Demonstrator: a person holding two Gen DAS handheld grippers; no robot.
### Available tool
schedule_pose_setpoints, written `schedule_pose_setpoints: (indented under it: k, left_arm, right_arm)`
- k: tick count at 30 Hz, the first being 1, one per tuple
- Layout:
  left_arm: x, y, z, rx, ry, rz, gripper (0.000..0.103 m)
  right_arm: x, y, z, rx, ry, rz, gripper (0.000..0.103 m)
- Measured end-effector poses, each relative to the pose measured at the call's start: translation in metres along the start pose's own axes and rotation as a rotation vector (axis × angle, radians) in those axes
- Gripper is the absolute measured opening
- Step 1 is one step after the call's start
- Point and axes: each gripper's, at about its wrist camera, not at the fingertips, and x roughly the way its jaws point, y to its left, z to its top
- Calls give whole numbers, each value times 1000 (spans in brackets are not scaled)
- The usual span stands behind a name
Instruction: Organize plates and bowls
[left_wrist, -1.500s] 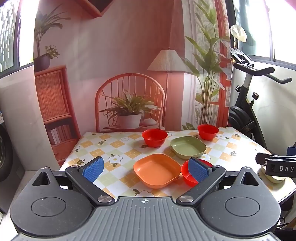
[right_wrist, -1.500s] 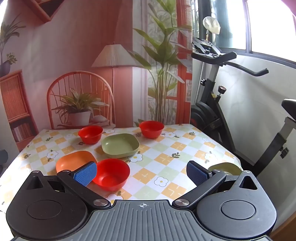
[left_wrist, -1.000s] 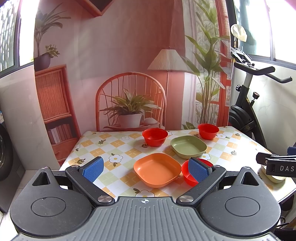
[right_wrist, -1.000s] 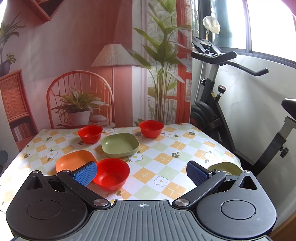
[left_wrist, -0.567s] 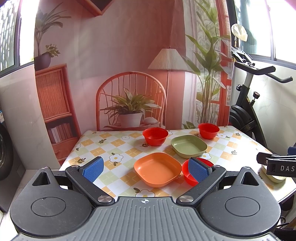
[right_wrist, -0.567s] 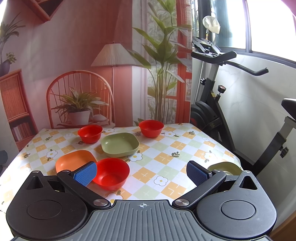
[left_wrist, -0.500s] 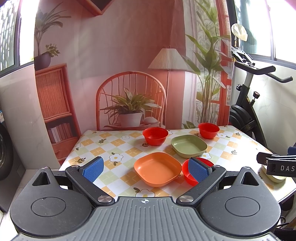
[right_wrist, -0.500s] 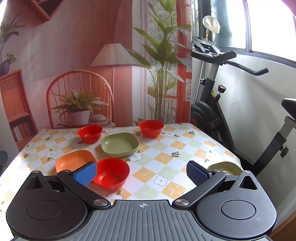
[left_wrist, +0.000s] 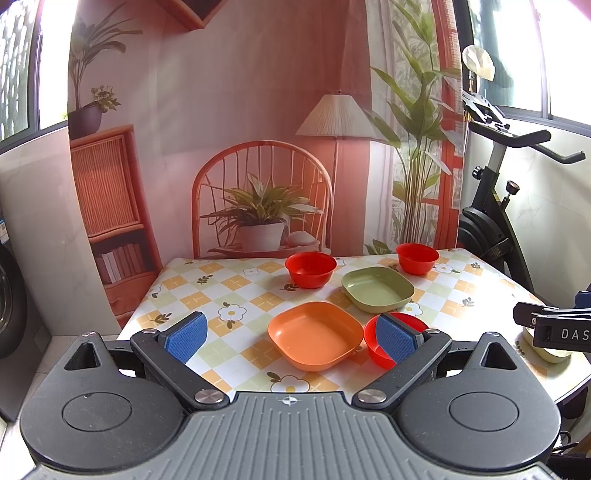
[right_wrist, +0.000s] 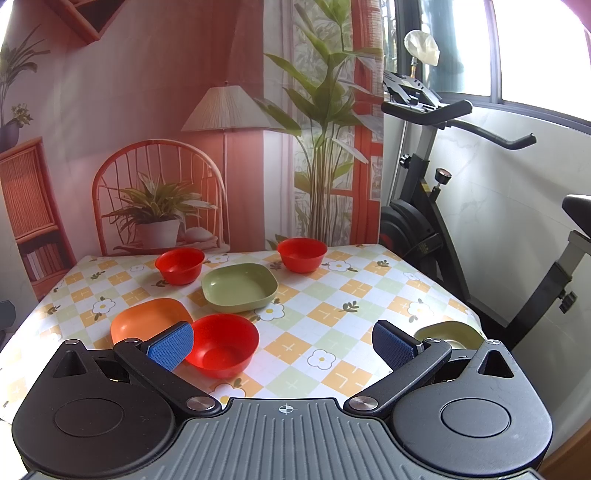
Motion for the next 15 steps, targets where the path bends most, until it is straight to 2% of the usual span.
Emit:
schedule_pose_setpoints:
  k: [15]
  left_arm:
    - [3, 0, -1, -1, 2, 0, 99]
  right_arm:
    - [0, 0, 0, 1, 2, 0, 103]
